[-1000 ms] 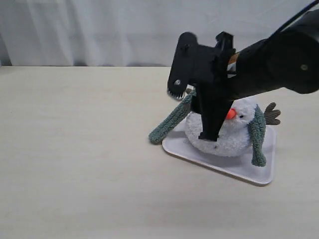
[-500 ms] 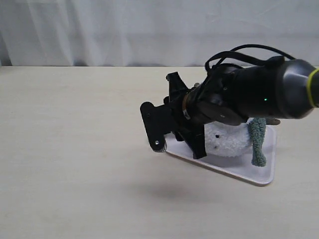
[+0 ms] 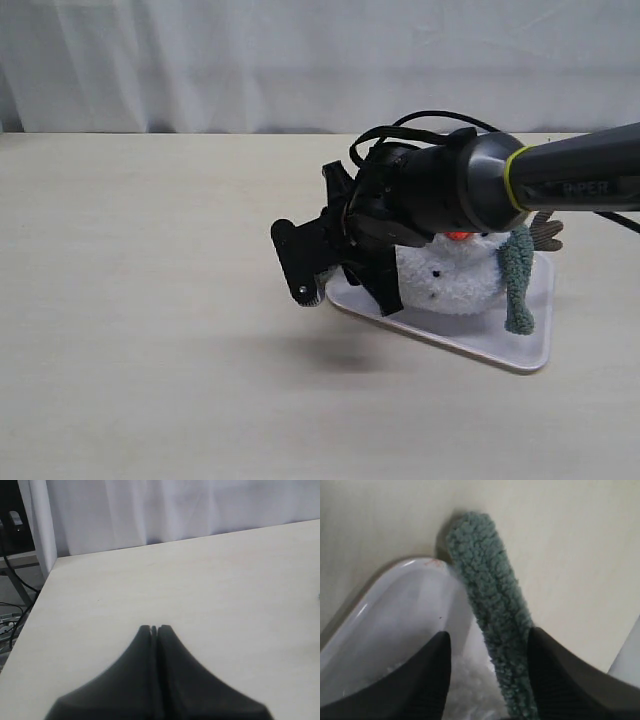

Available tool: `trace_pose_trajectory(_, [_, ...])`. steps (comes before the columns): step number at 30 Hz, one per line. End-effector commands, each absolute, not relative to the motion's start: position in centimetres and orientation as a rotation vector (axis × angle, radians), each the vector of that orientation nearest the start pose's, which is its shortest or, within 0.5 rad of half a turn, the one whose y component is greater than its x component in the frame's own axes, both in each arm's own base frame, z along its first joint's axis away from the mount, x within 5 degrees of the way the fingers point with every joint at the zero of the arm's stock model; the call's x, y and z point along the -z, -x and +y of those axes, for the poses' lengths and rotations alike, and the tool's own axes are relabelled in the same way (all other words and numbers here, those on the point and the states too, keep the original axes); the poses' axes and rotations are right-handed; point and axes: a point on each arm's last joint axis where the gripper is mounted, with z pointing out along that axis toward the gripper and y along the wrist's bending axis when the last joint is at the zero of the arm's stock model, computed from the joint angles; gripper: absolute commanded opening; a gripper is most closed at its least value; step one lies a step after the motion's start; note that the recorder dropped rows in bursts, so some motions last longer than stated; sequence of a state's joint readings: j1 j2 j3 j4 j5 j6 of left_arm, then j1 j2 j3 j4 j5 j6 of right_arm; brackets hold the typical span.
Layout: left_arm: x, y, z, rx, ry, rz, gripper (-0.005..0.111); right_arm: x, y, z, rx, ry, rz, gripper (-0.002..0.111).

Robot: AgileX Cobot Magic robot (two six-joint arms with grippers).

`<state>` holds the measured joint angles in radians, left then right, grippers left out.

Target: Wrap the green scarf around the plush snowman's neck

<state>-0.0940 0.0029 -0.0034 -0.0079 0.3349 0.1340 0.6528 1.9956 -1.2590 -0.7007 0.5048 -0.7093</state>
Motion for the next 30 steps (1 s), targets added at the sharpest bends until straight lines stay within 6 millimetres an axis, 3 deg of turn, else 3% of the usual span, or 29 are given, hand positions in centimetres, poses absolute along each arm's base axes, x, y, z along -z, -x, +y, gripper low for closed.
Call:
trace_pose_trajectory(1, [-18.4, -5.4, -0.5, -0.015, -0.194, 1.798, 0.000, -15.7, -34.2, 22.6, 0.657, 2.211, 1.522, 0.046])
trace_pose_trajectory(11, [-18.4, -5.4, -0.5, -0.015, -0.194, 1.796, 0.000, -13.2, -35.0, 22.6, 0.719, 2.236, 1.496, 0.046])
trace_pose_trajectory(20, [-18.4, -5.4, -0.5, -0.015, -0.194, 1.796, 0.000, -13.4, -35.6, 22.6, 0.807, 2.188, 1.462, 0.045])
trace_pose_trajectory(26, [-18.4, -5.4, -0.5, -0.015, -0.194, 1.796, 0.000, -11.5, -35.6, 22.5, 0.796, 2.232, 1.483, 0.021])
trace_pose_trajectory(30, [-18.4, -5.4, -0.5, -0.015, -0.194, 1.796, 0.000, -11.3, -35.6, 22.6, 0.829, 2.264, 1.434, 0.010])
